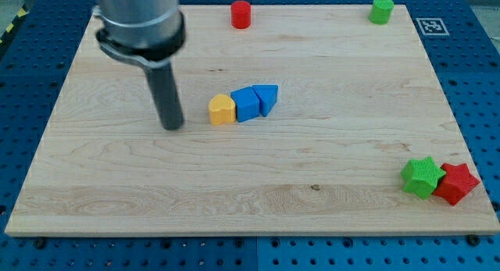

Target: Nudge the yellow hexagon a bit down

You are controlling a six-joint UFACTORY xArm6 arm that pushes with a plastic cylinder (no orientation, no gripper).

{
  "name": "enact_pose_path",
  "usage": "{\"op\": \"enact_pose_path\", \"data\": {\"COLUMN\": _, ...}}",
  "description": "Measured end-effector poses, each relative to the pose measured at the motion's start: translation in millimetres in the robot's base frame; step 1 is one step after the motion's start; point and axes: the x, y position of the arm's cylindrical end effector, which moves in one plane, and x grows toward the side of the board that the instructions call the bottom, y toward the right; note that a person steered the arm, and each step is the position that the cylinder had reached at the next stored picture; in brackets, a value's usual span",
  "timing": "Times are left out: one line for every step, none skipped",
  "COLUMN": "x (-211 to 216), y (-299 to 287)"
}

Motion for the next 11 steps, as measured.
{"op": "enact_pose_path", "data": {"x": -81.5, "y": -29.5}}
{"op": "enact_pose_path", "data": {"x": -134.3, "y": -54.2}}
{"op": "enact_pose_path", "data": {"x": -134.5, "y": -55.6}}
{"op": "enact_pose_path", "data": {"x": -156.3, "y": -103.7}}
{"op": "enact_pose_path", "data": {"x": -175.6, "y": -165.2}}
{"op": "enact_pose_path", "data": {"x": -180.8, "y": -173.1}}
{"op": "enact_pose_path", "data": {"x": -235.5, "y": -173.1}}
{"op": "enact_pose_path", "data": {"x": -262.6, "y": -171.9}}
{"op": "enact_pose_path", "data": {"x": -262.6, "y": -163.6}}
{"op": "enact_pose_path", "data": {"x": -262.5, "y": -109.7}}
{"op": "enact_pose_path", "data": {"x": -261.8, "y": -95.3}}
